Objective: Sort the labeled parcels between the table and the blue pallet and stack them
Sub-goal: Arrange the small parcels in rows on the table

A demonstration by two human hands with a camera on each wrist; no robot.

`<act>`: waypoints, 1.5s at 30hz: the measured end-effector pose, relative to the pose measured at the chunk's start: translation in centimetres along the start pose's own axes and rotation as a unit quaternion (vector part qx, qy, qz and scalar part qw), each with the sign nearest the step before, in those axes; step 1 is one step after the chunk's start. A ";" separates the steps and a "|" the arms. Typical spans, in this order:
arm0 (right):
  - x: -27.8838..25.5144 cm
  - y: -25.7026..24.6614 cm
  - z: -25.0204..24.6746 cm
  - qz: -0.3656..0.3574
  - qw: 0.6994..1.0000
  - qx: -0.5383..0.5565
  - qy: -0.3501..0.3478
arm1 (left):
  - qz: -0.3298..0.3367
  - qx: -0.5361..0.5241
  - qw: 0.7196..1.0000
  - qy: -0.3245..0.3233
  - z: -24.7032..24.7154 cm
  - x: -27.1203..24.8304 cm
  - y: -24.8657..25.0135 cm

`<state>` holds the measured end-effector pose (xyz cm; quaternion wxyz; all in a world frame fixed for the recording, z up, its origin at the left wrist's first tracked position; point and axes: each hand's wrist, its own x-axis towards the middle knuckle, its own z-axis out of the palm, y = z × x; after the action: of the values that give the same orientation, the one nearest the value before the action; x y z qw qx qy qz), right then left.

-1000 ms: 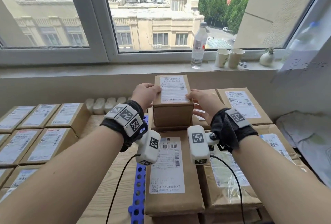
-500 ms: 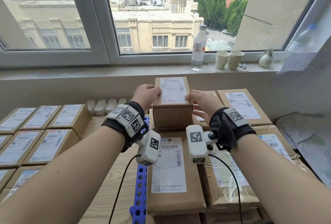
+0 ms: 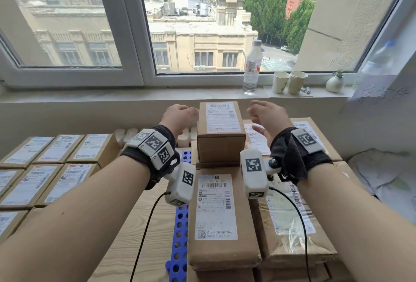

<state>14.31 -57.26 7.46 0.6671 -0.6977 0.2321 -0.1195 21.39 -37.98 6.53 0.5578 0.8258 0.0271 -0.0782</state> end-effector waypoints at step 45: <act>-16.7 11.9 38.5 0.167 0.961 -0.049 -0.213 | -0.133 0.013 0.990 0.044 -36.2 -2.3 -26.7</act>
<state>16.23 -15.49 -5.01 0.6764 -0.6905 0.2033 0.1563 19.21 5.67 -4.40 0.5300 0.8248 0.1598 -0.1157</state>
